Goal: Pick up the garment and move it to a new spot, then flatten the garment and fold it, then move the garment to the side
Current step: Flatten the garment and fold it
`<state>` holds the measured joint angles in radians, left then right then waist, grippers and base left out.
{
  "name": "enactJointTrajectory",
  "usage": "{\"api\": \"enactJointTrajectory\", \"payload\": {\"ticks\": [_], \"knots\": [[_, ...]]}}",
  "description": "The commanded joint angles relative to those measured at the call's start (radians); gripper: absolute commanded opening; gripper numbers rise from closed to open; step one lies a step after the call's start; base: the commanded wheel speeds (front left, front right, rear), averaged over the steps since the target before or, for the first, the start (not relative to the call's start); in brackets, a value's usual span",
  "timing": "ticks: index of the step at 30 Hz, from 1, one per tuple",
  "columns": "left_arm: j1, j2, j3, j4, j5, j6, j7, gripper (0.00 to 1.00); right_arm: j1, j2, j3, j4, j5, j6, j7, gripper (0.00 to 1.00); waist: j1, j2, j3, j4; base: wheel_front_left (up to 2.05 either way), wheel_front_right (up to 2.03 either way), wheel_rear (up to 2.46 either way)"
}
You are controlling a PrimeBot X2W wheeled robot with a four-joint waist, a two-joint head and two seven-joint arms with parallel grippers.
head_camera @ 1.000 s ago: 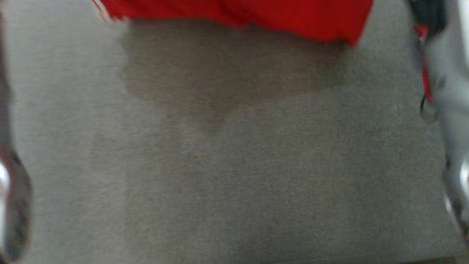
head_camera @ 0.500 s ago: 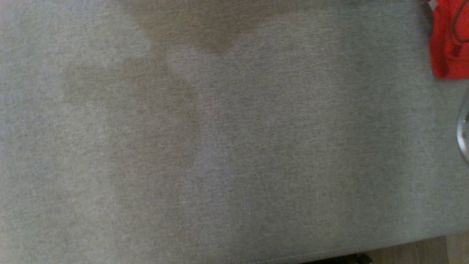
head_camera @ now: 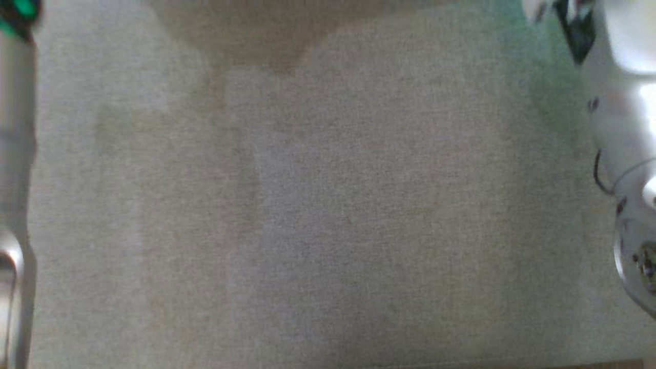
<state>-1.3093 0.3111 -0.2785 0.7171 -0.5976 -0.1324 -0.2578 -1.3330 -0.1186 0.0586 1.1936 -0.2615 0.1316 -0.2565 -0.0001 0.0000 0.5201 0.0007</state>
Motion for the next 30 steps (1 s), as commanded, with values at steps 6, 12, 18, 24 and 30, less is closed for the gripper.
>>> {"api": "enactJointTrajectory", "payload": {"ticks": [6, 12, 18, 24, 30], "knots": [[0.238, 0.127, -0.064, -0.088, -0.023, 0.002, -0.004, 0.0, 0.12, -0.003, 0.137, 0.085, 0.089, -0.001, 0.011, 0.0, 0.0001, 0.0, -0.178, 0.025, 0.0, 0.0, 0.0], [0.483, 0.195, -0.15, -0.141, -0.05, 0.002, -0.004, 0.0, 0.277, -0.013, 0.281, 0.096, 0.216, -0.001, 0.048, 0.0, 0.0001, 0.0, -0.304, 0.042, 0.0, 0.0, 0.0], [0.713, 0.226, -0.218, -0.273, -0.127, 0.002, 0.007, 0.0, 0.463, -0.059, 0.488, 0.077, 0.403, -0.001, 0.065, 0.0, 0.0001, 0.0, -0.413, 0.092, 0.0, 0.0, 0.0], [0.882, 0.277, -0.289, -0.407, -0.109, 0.014, 0.056, 0.0, 0.61, -0.166, 0.679, -0.078, 0.604, -0.001, 0.136, 0.0, 0.0001, 0.0, -0.479, 0.112, 0.0, 0.0, 0.0], [1.038, 0.329, -0.322, -0.534, -0.116, 0.052, 0.098, 0.0, 0.724, -0.339, 0.868, -0.332, 0.84, -0.001, 0.286, 0.0, 0.0001, 0.0, -0.531, 0.102, 0.0, 0.0, 0.0]]}}
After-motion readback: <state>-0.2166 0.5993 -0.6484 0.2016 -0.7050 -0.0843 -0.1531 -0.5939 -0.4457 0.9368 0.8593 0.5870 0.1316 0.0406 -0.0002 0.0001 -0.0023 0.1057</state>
